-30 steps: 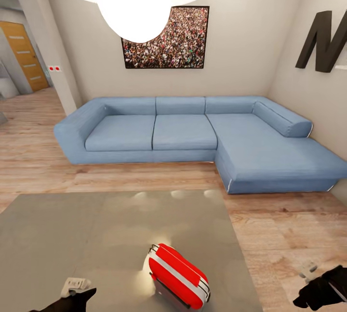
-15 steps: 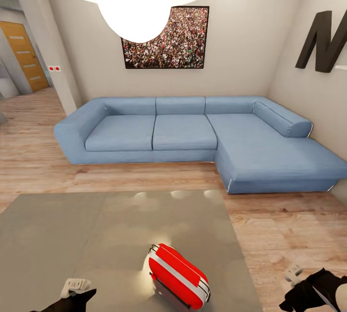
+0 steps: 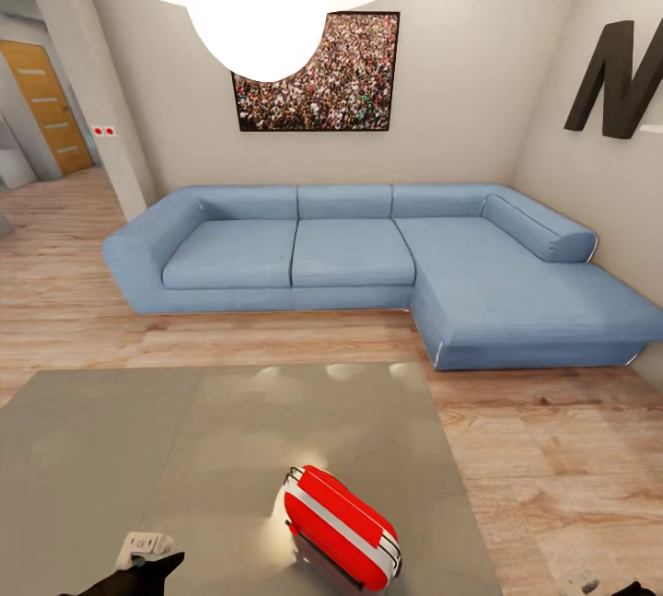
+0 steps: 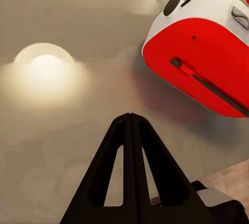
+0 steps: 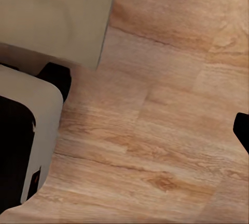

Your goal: Turn on the radio receiver that's on the table in the living room.

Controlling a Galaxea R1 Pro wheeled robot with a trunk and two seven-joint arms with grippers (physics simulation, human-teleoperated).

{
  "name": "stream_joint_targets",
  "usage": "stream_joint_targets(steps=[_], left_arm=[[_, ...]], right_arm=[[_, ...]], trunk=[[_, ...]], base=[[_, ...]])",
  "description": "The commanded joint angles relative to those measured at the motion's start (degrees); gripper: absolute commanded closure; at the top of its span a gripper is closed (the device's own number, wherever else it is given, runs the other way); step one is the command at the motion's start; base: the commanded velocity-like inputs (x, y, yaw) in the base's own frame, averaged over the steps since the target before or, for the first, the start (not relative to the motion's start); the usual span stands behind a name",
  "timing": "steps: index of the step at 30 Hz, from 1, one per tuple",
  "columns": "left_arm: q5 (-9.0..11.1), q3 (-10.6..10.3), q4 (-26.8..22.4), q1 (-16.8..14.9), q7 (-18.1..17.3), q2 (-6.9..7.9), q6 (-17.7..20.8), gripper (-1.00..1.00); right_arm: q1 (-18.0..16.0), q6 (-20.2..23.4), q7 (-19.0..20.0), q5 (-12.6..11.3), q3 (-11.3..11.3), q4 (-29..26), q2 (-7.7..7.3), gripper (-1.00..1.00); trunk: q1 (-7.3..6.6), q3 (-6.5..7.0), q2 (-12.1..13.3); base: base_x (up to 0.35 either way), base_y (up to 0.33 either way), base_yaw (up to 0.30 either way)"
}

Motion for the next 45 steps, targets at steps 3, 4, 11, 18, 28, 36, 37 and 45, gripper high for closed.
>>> stream_joint_targets(steps=[3, 4, 11, 18, 28, 36, 37, 45], left_arm=[[0.0, 0.0, 0.01, 0.0, 0.0, 0.0, 0.0, 1.0], [0.0, 0.0, 0.0, 0.0, 0.0, 0.0, 0.0, 1.0], [0.0, 0.0, 0.02, 0.0, 0.0, 0.0, 0.0, 1.0], [0.0, 0.02, 0.02, 0.0, 0.0, 0.0, -0.06, 1.0], [0.06, 0.05, 0.02, 0.0, 0.0, 0.0, -0.09, 1.0], [0.09, 0.09, -0.04, 0.0, 0.0, 0.0, -0.02, 1.0], [0.09, 0.09, -0.03, 0.0, 0.0, 0.0, -0.01, 1.0], [0.09, 0.09, -0.06, 0.0, 0.03, 0.0, 0.0, 1.0]], right_arm=[[1.9, -1.95, -0.36, -0.27, -0.01, -0.01, 0.07, -1.0], [2.78, -2.85, -0.62, -0.33, 0.0, 0.0, 0.1, -1.0], [9.02, -7.34, -4.61, -0.42, -0.05, 0.01, 3.22, -1.0], [17.32, -13.14, -13.09, -0.45, -0.06, -0.01, 8.83, -1.0], [22.62, -17.05, -15.21, -0.51, -0.06, 0.02, 10.54, -1.0], [23.33, -18.53, -17.69, 0.01, -0.56, -0.12, 15.86, -1.0], [23.34, -18.51, -17.79, 0.13, -0.54, -0.14, 16.31, -1.0], [23.35, -18.32, -17.87, 0.31, -0.37, -0.15, 16.69, -1.0]], trunk=[[0.0, 0.0, 0.0], [0.0, 0.0, 0.0], [0.0, 0.0, 0.0], [0.0, 0.0, 0.0], [0.0, 0.0, 0.0], [0.0, 0.0, 0.0], [0.0, 0.0, 0.0], [0.0, 0.0, 0.0]], base=[[0.0, 0.0, 0.0], [0.0, 0.0, 0.0], [0.0, 0.0, 0.0], [0.0, 0.0, 0.0], [0.0, 0.0, 0.0], [0.0, 0.0, 0.0], [0.0, 0.0, 0.0], [0.0, 0.0, 0.0]])
